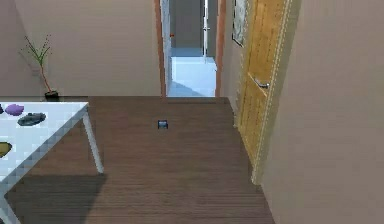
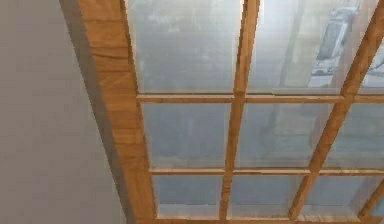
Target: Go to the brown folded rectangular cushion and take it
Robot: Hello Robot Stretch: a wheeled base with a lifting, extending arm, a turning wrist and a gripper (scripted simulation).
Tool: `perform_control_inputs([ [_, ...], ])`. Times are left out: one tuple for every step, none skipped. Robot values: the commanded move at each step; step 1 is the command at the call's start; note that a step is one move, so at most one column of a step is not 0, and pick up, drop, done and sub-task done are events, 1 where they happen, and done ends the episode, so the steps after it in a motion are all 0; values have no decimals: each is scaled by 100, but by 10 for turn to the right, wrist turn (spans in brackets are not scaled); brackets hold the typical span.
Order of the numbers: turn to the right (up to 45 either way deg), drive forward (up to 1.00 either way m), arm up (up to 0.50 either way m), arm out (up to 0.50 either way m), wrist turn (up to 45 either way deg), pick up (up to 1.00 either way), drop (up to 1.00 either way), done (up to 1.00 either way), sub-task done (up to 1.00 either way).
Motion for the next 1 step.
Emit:
perform_control_inputs([
  [0, 100, 0, 0, 0, 0, 0, 0, 0],
])
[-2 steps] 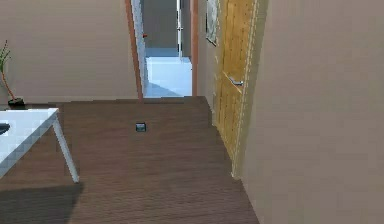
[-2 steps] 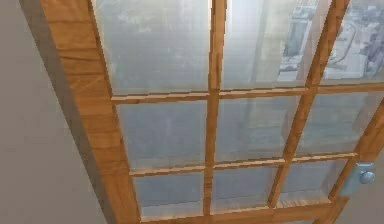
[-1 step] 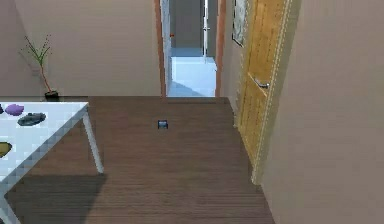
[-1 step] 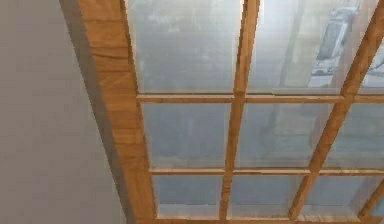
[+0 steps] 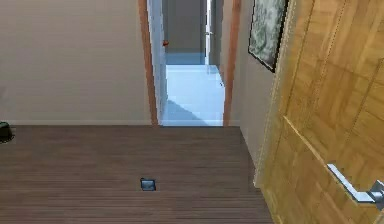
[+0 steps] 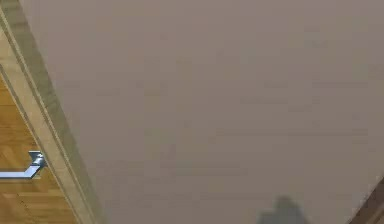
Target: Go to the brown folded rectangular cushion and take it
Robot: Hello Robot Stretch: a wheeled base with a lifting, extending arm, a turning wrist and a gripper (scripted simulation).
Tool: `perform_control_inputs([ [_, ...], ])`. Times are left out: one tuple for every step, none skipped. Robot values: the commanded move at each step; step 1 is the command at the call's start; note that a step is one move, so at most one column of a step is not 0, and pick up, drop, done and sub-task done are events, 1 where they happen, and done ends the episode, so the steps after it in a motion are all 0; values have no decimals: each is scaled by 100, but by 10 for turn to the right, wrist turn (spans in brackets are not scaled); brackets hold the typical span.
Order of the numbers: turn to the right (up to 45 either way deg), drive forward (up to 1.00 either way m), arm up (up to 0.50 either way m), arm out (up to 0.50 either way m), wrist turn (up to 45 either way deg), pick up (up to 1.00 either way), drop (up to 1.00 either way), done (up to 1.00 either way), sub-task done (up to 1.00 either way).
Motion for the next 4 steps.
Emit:
perform_control_inputs([
  [0, 100, 0, 0, 0, 0, 0, 0, 0],
  [0, 100, 0, 0, 0, 0, 0, 0, 0],
  [0, 100, 0, 0, 0, 0, 0, 0, 0],
  [30, 0, 0, 0, 0, 0, 0, 0, 0],
])
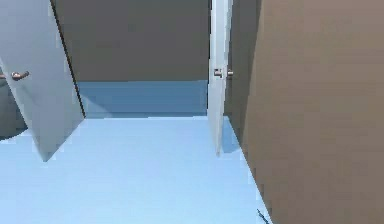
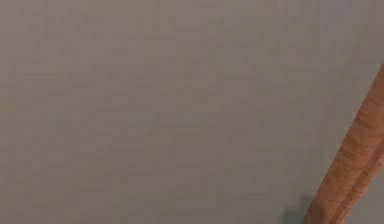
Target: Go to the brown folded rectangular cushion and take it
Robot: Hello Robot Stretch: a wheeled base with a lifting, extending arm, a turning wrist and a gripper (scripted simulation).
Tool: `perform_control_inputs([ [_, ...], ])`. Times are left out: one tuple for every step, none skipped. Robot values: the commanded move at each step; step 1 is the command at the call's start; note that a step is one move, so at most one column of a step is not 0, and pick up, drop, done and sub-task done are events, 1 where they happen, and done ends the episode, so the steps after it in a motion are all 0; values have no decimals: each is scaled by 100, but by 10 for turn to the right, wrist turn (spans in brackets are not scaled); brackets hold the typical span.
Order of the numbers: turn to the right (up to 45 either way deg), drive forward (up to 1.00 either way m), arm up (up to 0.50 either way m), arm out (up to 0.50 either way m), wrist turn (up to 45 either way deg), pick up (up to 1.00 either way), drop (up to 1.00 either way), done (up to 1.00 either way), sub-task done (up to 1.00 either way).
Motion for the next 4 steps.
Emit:
perform_control_inputs([
  [0, 40, 0, 0, 0, 0, 0, 0, 0],
  [-180, 0, 0, 0, 0, 0, 0, 0, 0],
  [0, 100, 0, 0, 0, 0, 0, 0, 0],
  [-60, 0, 0, 0, 0, 0, 0, 0, 0],
])
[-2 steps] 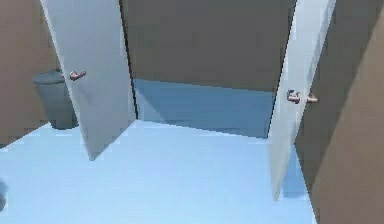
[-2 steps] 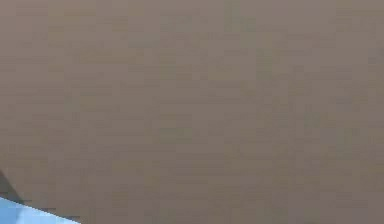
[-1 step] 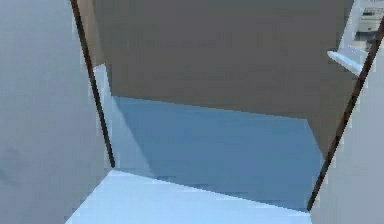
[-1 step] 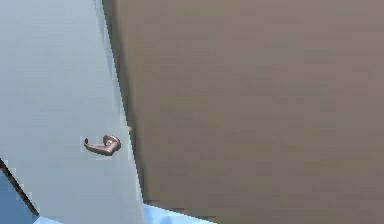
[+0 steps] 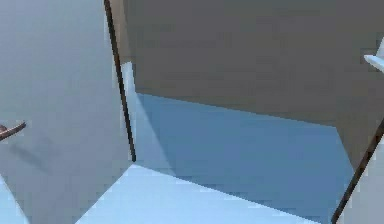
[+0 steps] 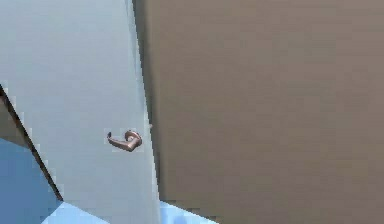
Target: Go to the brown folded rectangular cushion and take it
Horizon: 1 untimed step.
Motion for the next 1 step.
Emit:
perform_control_inputs([
  [0, 15, 0, 0, 0, 0, 0, 0, 0],
])
